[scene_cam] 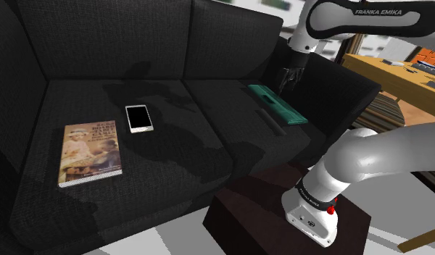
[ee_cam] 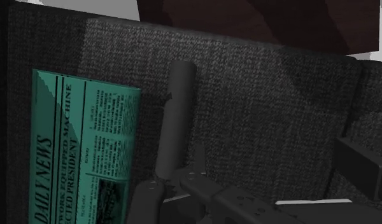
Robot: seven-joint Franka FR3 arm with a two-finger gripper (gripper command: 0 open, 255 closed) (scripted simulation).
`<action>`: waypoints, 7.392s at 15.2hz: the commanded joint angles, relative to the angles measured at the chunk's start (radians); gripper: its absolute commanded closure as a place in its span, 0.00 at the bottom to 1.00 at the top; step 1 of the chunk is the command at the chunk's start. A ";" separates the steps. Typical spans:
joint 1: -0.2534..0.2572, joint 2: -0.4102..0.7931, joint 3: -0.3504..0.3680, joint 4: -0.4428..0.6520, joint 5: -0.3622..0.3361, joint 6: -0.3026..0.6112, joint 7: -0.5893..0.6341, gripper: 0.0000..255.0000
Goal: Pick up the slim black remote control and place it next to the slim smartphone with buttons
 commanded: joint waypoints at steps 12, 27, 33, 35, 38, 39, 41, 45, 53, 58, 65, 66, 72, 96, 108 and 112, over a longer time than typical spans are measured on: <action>-0.102 0.324 -0.191 -0.121 -0.020 0.381 -0.024 0.00; -0.102 0.402 -0.213 -0.186 -0.012 0.520 -0.036 0.00; -0.103 0.402 -0.214 -0.185 -0.013 0.519 -0.037 1.00; -0.105 0.401 -0.216 -0.187 -0.016 0.520 -0.041 1.00; -0.101 0.402 -0.214 -0.186 -0.013 0.520 -0.036 1.00; -0.102 0.390 -0.212 -0.181 -0.015 0.503 -0.033 1.00; -0.104 0.367 -0.207 -0.170 -0.019 0.469 -0.029 1.00; -0.107 0.324 -0.198 -0.145 -0.024 0.402 -0.021 1.00; -0.111 0.256 -0.179 -0.084 -0.026 0.274 -0.012 1.00; -0.100 0.219 -0.152 -0.064 -0.014 0.216 0.016 1.00; -0.008 0.165 -0.014 -0.113 0.081 0.210 0.190 1.00; 0.007 0.163 0.005 -0.115 0.097 0.211 0.215 1.00; 0.096 0.180 0.121 -0.102 0.190 0.223 0.360 1.00; 0.339 0.643 0.506 0.367 0.303 0.291 0.928 1.00; 0.404 0.855 0.558 0.532 0.223 0.345 1.076 1.00; 0.407 0.879 0.557 0.505 0.215 0.394 1.076 1.00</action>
